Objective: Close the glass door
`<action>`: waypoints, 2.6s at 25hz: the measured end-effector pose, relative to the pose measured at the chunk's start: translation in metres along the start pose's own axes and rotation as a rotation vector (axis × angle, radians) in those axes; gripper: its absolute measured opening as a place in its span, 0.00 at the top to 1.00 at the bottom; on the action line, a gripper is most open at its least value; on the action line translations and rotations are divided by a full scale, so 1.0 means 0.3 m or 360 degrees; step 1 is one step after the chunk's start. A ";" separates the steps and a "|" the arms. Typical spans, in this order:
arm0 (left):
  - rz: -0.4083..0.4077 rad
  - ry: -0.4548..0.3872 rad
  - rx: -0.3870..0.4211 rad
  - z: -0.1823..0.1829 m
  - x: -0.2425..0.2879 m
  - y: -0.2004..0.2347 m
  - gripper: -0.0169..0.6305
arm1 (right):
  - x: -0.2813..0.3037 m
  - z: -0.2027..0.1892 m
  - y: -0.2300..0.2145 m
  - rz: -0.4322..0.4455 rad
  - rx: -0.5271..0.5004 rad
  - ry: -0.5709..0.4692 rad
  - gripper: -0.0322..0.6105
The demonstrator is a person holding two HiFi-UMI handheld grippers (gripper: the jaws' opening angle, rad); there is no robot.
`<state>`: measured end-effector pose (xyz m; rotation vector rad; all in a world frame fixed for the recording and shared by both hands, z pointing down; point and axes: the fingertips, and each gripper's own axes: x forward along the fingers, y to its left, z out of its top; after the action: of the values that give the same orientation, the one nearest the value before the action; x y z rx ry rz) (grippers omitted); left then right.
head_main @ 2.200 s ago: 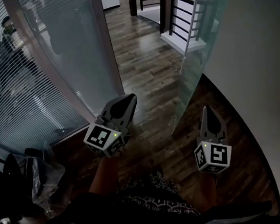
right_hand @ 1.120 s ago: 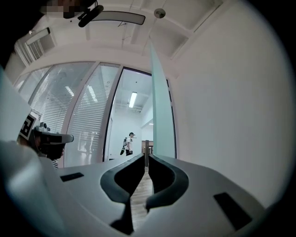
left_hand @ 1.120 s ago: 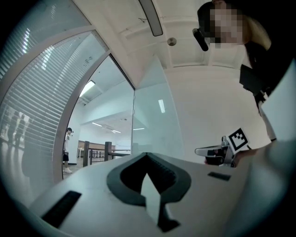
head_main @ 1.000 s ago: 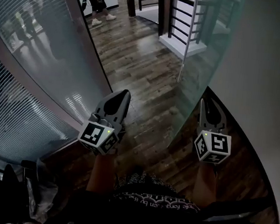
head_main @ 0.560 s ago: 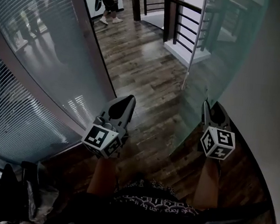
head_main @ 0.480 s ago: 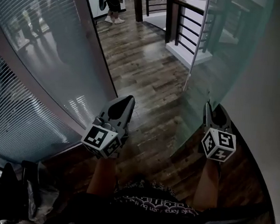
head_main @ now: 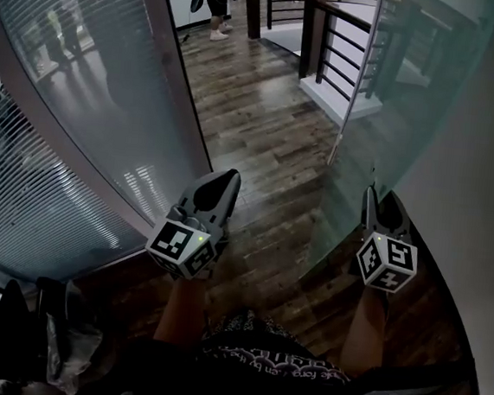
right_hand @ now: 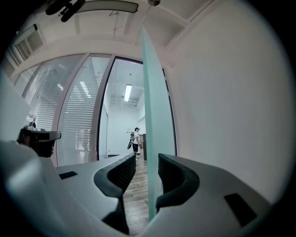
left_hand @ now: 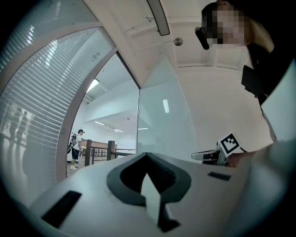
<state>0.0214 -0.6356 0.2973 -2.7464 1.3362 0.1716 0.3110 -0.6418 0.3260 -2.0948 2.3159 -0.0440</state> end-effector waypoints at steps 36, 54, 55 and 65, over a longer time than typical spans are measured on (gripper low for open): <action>0.0271 -0.0007 0.0029 0.024 -0.163 0.251 0.97 | 0.183 -0.033 0.327 0.0246 -0.0092 0.0059 0.74; 0.0380 -0.0020 0.0083 0.019 -0.238 0.498 0.97 | 0.370 -0.043 0.615 0.0382 -0.0177 0.0054 0.74; 0.0378 -0.0015 0.0089 0.015 -0.243 0.506 0.97 | 0.382 -0.042 0.625 0.0380 -0.0184 0.0051 0.74; 0.0510 0.0021 0.0106 -0.007 -0.323 0.649 0.97 | 0.523 -0.060 0.797 0.0519 -0.0199 0.0009 0.74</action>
<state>-0.1911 -0.6802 0.3078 -2.4671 1.7444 0.1258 0.0570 -0.7739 0.3367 -1.7346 2.6946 0.1019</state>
